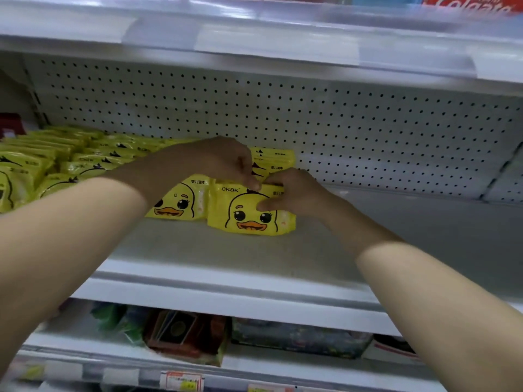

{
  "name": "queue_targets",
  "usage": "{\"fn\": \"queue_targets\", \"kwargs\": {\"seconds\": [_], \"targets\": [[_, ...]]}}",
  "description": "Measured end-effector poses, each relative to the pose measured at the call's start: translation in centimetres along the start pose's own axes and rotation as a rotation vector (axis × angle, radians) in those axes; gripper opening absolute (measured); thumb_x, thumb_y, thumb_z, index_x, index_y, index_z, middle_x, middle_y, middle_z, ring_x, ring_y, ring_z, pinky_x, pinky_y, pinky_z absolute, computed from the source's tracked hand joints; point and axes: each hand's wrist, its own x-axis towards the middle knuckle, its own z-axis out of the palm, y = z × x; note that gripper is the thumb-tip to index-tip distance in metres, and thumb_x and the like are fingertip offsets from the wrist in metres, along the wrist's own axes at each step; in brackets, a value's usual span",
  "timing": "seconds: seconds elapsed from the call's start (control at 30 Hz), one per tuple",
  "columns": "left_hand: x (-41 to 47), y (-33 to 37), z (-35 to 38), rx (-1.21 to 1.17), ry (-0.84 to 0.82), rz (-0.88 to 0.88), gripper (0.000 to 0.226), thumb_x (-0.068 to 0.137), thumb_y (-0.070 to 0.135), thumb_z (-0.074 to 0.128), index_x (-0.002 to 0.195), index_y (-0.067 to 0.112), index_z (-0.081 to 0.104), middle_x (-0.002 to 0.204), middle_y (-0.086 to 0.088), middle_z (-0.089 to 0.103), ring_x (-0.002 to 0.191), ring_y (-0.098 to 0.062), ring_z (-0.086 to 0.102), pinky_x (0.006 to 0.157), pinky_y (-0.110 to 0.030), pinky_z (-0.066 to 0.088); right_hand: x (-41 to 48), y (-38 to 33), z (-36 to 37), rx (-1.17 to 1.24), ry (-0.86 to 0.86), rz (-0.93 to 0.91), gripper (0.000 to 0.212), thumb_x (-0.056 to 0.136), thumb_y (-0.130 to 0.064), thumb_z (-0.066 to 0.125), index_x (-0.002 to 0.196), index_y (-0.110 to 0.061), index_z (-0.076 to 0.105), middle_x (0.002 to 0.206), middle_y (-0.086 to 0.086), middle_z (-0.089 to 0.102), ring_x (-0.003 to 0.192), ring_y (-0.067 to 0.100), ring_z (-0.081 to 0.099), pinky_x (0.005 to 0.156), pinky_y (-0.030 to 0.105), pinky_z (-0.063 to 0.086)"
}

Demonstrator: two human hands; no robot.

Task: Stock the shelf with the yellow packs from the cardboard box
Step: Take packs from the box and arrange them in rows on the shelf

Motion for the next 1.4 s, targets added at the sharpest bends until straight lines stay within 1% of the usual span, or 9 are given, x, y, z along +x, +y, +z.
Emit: {"fn": "queue_targets", "kwargs": {"seconds": [0.13,0.33,0.5,0.6,0.67,0.73,0.8,0.93,1.4], "targets": [[-0.5,0.1,2.2,0.084,0.018,-0.06,0.067,0.065,0.059,0.079,0.119,0.025,0.059,0.114,-0.002,0.057,0.114,-0.023,0.046,0.087,-0.036,0.046,-0.4,-0.7,0.6,-0.234,0.14,-0.039,0.067,0.07,-0.049,0.083,0.13,-0.029,0.062,0.123,0.001,0.061,0.119,0.02,0.05,0.091,0.037,0.048],[-3.4,1.6,3.6,0.127,0.223,-0.137,0.073,0.074,0.051,0.076,0.133,0.018,0.047,0.125,-0.007,0.054,0.121,-0.028,0.04,0.097,-0.041,0.042,-3.8,-0.9,-0.1,-0.282,0.189,-0.033,0.07,0.079,-0.046,0.077,0.14,-0.028,0.05,0.133,0.005,0.053,0.128,0.024,0.039,0.095,0.032,0.037],[-8.1,4.9,3.9,0.049,0.225,-0.234,0.075,0.076,0.049,0.076,0.138,0.02,0.043,0.136,-0.008,0.048,0.13,-0.031,0.037,0.099,-0.041,0.042,-8.0,-2.0,-1.0,-0.3,0.113,-0.003,0.073,0.079,-0.041,0.076,0.143,-0.027,0.045,0.141,0.008,0.05,0.133,0.026,0.036,0.1,0.034,0.039],[-12.1,6.8,4.9,0.03,0.233,-0.271,0.075,0.075,0.049,0.076,0.136,0.019,0.045,0.133,-0.011,0.051,0.124,-0.032,0.043,0.099,-0.046,0.045,-11.3,-3.4,-0.9,-0.302,0.119,0.008,0.071,0.079,-0.037,0.076,0.143,-0.031,0.045,0.14,0.007,0.051,0.131,0.027,0.039,0.103,0.038,0.042],[-15.1,8.0,5.7,-0.002,0.23,-0.298,0.076,0.075,0.05,0.077,0.135,0.016,0.046,0.131,-0.012,0.051,0.122,-0.033,0.044,0.099,-0.046,0.045,-14.0,-4.4,-0.6,-0.29,0.136,-0.001,0.066,0.082,-0.034,0.074,0.142,-0.031,0.046,0.135,0.005,0.054,0.125,0.027,0.047,0.098,0.038,0.045],[-18.1,9.2,6.5,-0.052,0.244,-0.321,0.076,0.075,0.048,0.078,0.135,0.015,0.046,0.133,-0.012,0.048,0.124,-0.032,0.041,0.1,-0.043,0.043,-16.6,-5.4,-0.1,-0.311,0.116,-0.019,0.065,0.084,-0.041,0.074,0.141,-0.029,0.045,0.13,0.005,0.056,0.12,0.028,0.05,0.09,0.038,0.045],[-21.2,10.3,7.4,-0.098,0.256,-0.363,0.077,0.074,0.045,0.079,0.136,0.015,0.045,0.134,-0.012,0.045,0.125,-0.031,0.039,0.1,-0.043,0.042,-18.9,-6.3,0.7,-0.343,0.097,-0.069,0.069,0.083,-0.044,0.074,0.143,-0.03,0.043,0.136,0.004,0.053,0.127,0.027,0.043,0.096,0.041,0.042],[-27.2,12.5,9.5,-0.155,0.199,-0.492,0.074,0.074,0.043,0.08,0.135,0.017,0.046,0.129,-0.01,0.043,0.121,-0.03,0.042,0.096,-0.047,0.047,-23.2,-8.3,3.0,-0.299,0.029,-0.156,0.073,0.081,-0.042,0.076,0.144,-0.03,0.042,0.146,0.003,0.045,0.137,0.025,0.033,0.106,0.044,0.037],[-42.1,12.3,14.4,-0.019,0.018,-0.683,0.075,0.071,0.046,0.079,0.132,0.017,0.045,0.129,-0.012,0.044,0.122,-0.034,0.044,0.095,-0.049,0.046,-28.9,-16.4,11.9,-0.279,-0.212,-0.365,0.07,0.079,-0.037,0.077,0.141,-0.033,0.044,0.144,0.002,0.041,0.132,0.025,0.038,0.097,0.044,0.048]]}}
